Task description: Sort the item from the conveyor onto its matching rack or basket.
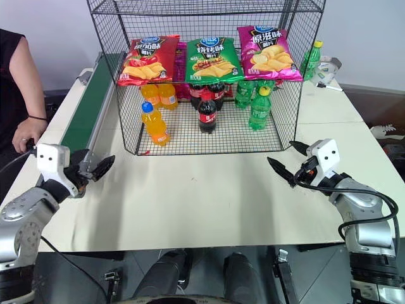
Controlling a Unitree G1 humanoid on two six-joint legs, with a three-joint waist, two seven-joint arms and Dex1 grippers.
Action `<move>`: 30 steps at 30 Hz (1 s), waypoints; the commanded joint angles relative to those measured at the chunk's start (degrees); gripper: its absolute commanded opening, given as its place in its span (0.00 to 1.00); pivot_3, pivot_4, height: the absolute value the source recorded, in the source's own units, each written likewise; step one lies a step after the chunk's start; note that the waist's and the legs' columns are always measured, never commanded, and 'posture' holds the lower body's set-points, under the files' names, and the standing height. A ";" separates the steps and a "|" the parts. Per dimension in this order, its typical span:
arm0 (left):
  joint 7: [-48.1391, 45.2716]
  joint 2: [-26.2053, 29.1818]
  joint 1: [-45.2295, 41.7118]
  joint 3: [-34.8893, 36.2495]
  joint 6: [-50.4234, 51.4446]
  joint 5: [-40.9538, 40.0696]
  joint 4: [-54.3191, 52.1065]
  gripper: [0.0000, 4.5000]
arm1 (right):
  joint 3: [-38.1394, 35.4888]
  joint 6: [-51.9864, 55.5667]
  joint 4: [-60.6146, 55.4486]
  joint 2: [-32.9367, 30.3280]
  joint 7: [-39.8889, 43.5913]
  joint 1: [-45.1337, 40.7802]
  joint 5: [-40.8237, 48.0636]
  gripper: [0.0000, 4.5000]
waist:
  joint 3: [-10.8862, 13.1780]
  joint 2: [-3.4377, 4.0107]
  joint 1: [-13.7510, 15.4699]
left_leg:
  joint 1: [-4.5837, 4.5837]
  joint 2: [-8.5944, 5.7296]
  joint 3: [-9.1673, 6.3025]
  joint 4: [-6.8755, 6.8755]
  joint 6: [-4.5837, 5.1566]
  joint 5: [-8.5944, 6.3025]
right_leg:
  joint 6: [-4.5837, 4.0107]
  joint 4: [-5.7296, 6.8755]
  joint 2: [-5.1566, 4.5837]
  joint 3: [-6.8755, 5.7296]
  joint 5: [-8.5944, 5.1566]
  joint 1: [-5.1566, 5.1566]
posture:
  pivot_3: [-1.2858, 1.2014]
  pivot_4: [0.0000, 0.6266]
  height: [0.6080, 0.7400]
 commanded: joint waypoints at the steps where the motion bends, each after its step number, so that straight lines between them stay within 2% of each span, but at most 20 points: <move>1: -1.32 0.63 1.08 1.78 -1.32 -1.31 -2.30 0.99 | -1.36 -0.31 -0.94 -1.23 1.06 -0.62 1.11 1.00 | 0.00 0.00 0.05 | 0.00 0.00 0.00 0.01 0.00 0.00 | -0.01 -0.01 0.00 0.00 0.00 0.01 | 0.52 0.24 1.00; 16: -1.53 1.07 1.98 1.98 -1.89 -0.97 -2.07 0.99 | -1.59 1.03 -4.28 -1.84 2.39 -0.13 1.36 1.00 | 0.00 0.01 0.08 | 0.00 0.00 0.00 0.00 0.01 -0.01 | -0.03 -0.06 -0.01 0.00 -0.01 0.03 | 0.52 0.24 1.00; 30: -1.77 1.13 1.52 1.49 -2.60 -0.79 -1.76 0.99 | -3.96 1.97 -7.74 -1.44 1.41 -1.38 5.26 1.00 | 0.00 0.02 0.09 | -0.01 0.00 0.00 0.00 0.01 -0.02 | -0.03 -0.08 -0.01 0.01 -0.02 0.03 | 0.52 0.24 1.00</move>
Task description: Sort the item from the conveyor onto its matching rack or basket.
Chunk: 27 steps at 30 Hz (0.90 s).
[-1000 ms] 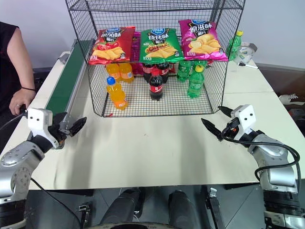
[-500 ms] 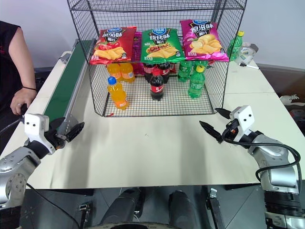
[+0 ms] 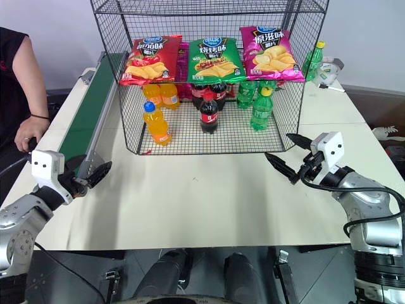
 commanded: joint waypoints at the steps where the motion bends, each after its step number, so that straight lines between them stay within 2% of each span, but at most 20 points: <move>1: 0.08 0.45 -0.84 1.07 -1.53 -0.11 -1.11 0.99 | -1.58 -0.71 -1.76 -0.49 -0.31 -1.38 1.20 1.00 | 0.00 0.00 -0.01 | 0.00 0.00 0.00 0.00 0.00 0.00 | 0.00 0.00 0.00 0.00 0.00 0.00 | 0.52 0.24 1.00; 27: 3.72 -0.42 -7.02 -0.01 -0.58 -0.13 0.56 0.99 | -0.46 -2.77 2.81 1.00 -1.47 -5.62 0.23 1.00 | 0.00 0.00 0.01 | 0.00 0.00 0.00 0.00 0.01 0.00 | 0.01 -0.01 0.01 -0.01 0.01 0.00 | 0.52 0.24 1.00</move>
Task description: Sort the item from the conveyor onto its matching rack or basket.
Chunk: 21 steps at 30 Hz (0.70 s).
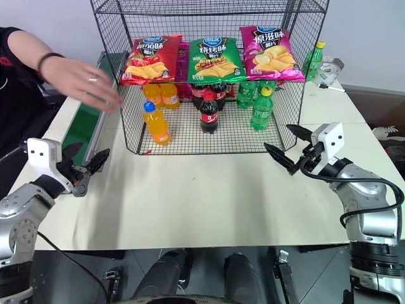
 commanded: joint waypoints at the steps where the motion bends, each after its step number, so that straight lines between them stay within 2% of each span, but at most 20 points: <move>1: 0.43 0.04 -1.10 0.04 -0.44 -0.03 -0.50 0.99 | -1.69 -1.95 -0.75 0.61 -1.46 -0.73 0.16 1.00 | 0.00 0.00 -0.03 | 0.00 0.00 0.00 0.00 0.00 0.00 | 0.00 0.00 0.00 0.00 0.00 0.00 | 0.52 0.24 1.00; 13: 0.60 0.27 -2.47 -1.44 0.37 0.09 -0.19 0.99 | -3.12 -2.43 -3.78 1.51 -3.83 2.52 1.59 1.00 | 0.00 0.00 -0.03 | 0.00 -0.01 0.00 -0.01 0.00 0.00 | 0.01 0.01 0.00 0.01 0.01 -0.01 | 0.52 0.24 1.00; 21: 1.48 0.41 -2.92 -1.68 1.68 0.03 -1.47 0.99 | -2.41 -2.77 -2.90 2.48 -3.93 1.55 1.64 1.00 | 0.00 0.01 -0.04 | 0.00 0.00 0.00 -0.02 0.00 0.00 | 0.01 0.01 0.01 0.00 0.01 -0.02 | 0.52 0.24 1.00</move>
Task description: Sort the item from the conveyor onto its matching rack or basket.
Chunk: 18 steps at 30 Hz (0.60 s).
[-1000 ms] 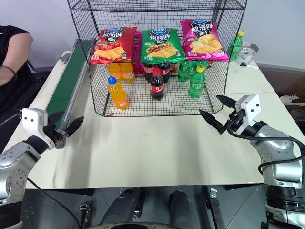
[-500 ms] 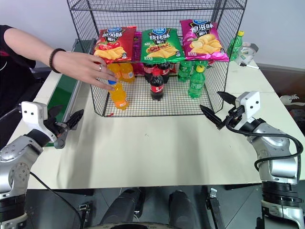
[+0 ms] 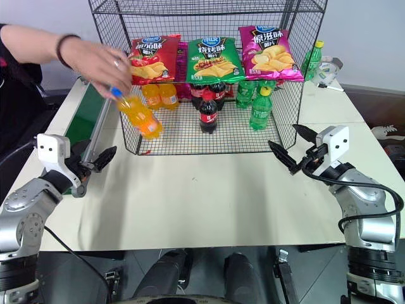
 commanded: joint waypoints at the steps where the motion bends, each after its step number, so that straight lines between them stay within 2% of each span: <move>1: 0.58 0.50 -0.72 0.61 -0.02 -0.05 -2.33 0.99 | -1.03 -1.29 -1.37 0.12 -0.04 -1.21 0.90 1.00 | 0.00 0.00 0.00 | 0.00 0.00 0.00 0.00 0.00 0.00 | 0.00 0.00 0.00 0.00 0.00 0.00 | 0.52 0.24 1.00; 18: 3.53 0.45 0.10 2.52 -0.09 0.45 -2.99 0.99 | 0.34 -2.30 1.37 0.42 1.40 -3.61 0.23 1.00 | 0.00 0.00 0.00 | 0.00 0.00 0.00 0.00 0.00 0.00 | 0.00 0.00 0.00 0.00 0.00 0.00 | 0.52 0.24 1.00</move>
